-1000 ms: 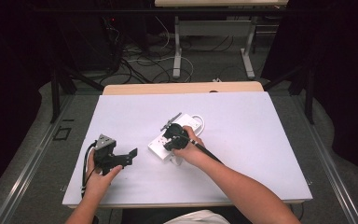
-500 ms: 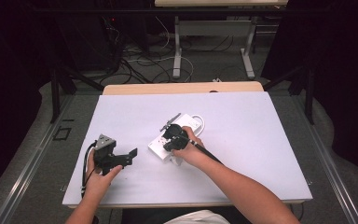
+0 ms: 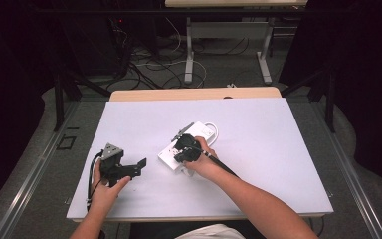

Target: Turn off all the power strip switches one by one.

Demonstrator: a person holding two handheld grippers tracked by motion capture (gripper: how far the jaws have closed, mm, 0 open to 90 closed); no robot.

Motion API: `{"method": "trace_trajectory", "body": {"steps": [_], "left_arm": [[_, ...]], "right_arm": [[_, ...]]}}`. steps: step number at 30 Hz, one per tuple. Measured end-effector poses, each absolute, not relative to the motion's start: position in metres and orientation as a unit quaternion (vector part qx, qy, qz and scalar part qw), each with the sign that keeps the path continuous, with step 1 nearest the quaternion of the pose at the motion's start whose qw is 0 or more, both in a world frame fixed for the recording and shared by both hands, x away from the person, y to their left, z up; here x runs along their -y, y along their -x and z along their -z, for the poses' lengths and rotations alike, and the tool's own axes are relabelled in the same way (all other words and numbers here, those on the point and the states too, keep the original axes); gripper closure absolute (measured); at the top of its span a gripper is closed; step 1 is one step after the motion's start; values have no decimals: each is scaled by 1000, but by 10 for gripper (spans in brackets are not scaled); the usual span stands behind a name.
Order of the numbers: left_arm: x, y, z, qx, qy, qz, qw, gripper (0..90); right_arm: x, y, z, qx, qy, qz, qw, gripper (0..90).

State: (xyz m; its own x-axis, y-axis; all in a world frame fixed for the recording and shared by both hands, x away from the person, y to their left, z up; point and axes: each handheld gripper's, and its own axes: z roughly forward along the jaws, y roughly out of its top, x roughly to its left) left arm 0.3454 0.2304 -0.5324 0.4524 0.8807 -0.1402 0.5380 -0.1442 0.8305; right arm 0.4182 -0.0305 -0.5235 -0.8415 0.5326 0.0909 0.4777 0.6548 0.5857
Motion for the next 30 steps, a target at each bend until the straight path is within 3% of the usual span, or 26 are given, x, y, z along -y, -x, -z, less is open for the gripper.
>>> {"method": "trace_trajectory", "body": {"steps": [14, 21, 30], "left_arm": [[-231, -346, 533, -486, -732, -191, 436, 17], [-231, -346, 532, -486, -732, -192, 437, 17], [-229, -348, 533, -483, -734, -192, 438, 17]], "right_arm": [[34, -419, 525, -900, -293, -322, 32, 899], [39, -415, 525, -885, -308, -347, 27, 843], [59, -408, 511, -867, -315, -382, 58, 741]]}}
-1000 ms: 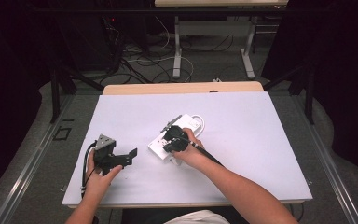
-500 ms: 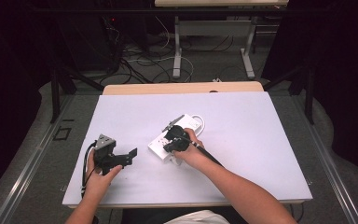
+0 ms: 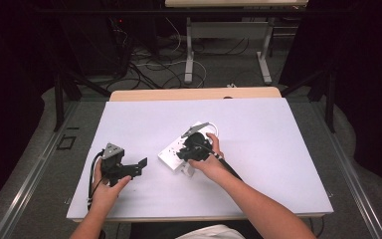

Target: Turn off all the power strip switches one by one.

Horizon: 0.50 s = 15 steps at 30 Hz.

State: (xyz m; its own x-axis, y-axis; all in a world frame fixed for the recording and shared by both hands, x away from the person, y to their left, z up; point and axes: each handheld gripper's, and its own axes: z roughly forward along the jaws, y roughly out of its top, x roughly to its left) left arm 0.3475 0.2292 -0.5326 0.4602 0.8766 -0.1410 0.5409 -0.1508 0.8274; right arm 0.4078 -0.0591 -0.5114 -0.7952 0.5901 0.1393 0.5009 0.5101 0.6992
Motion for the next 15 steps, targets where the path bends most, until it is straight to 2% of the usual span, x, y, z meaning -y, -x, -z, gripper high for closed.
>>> {"method": "trace_trajectory", "body": {"steps": [5, 9, 13, 15], "left_arm": [[-229, -347, 532, -482, -734, -193, 438, 17], [-229, -348, 532, -485, -733, -190, 438, 17], [-229, -348, 532, -483, -733, -192, 439, 17], [-229, -348, 532, -483, -732, -195, 439, 17]], "right_arm": [[71, -402, 506, -863, -310, -392, 77, 663], [82, -395, 506, -854, -309, -402, 113, 586], [96, -390, 505, -852, -320, -396, 120, 524], [104, -387, 506, -845, -305, -417, 143, 493]]}}
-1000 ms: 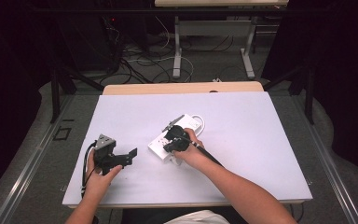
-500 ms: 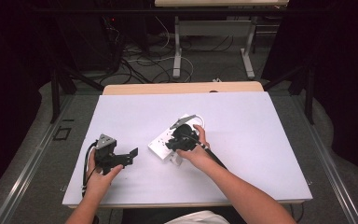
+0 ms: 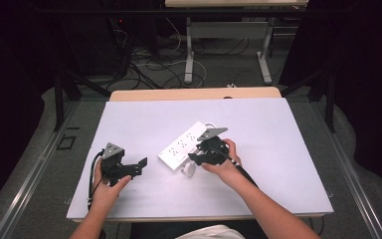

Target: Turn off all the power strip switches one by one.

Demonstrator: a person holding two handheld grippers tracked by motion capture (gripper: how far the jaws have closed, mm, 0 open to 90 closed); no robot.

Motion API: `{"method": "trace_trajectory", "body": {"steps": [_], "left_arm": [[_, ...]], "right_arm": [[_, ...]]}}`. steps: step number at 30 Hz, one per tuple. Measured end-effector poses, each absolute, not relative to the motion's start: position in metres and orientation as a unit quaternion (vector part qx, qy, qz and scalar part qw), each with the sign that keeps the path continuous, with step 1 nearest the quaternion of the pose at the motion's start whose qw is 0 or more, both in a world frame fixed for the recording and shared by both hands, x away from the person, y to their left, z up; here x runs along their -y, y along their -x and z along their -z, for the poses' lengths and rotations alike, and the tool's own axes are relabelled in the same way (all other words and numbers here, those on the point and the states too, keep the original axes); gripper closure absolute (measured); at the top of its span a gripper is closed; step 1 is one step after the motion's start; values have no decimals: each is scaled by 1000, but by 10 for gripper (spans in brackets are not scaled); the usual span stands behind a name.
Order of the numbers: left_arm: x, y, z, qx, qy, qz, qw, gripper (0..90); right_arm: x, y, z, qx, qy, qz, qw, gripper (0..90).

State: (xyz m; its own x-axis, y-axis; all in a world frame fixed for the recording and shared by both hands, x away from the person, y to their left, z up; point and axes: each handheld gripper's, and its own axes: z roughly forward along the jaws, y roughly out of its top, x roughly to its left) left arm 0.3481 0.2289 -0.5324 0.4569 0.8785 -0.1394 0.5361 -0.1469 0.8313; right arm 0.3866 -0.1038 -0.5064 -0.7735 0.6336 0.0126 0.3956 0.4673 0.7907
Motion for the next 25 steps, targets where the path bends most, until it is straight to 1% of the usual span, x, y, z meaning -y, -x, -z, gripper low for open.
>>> {"method": "trace_trajectory", "body": {"steps": [3, 4, 6, 9, 10, 15, 19, 20, 22, 23, 25], "left_arm": [[-229, -348, 533, -486, -730, -193, 440, 17], [-229, -348, 533, -486, -730, -194, 440, 17], [-229, -348, 533, -487, -729, -193, 440, 17], [-229, -348, 532, -487, -728, -195, 441, 17], [-230, -348, 532, -487, -728, -195, 441, 17], [-230, -348, 532, -487, -726, -196, 444, 17], [-230, -348, 532, -488, -725, -196, 444, 17], [-230, -348, 531, -488, -727, -194, 443, 17], [-230, -348, 531, -488, -727, -194, 443, 17], [-230, -349, 531, -488, -727, -192, 442, 16], [-230, -349, 532, -488, -727, -196, 442, 16]], "right_arm": [[118, -380, 506, -842, -309, -416, 151, 464], [122, -377, 505, -842, -315, -413, 146, 450], [134, -372, 505, -827, -331, -429, 151, 393], [154, -366, 505, -816, -348, -436, 149, 298], [160, -365, 505, -816, -354, -433, 147, 279], [203, -356, 509, -788, -398, -437, 174, 169], [236, -351, 515, -766, -436, -421, 213, 137], [242, -351, 518, -761, -446, -418, 219, 114], [253, -351, 523, -759, -456, -409, 219, 19], [256, -352, 525, -757, -462, -407, 217, 0], [264, -353, 527, -751, -475, -401, 223, 0]]}}
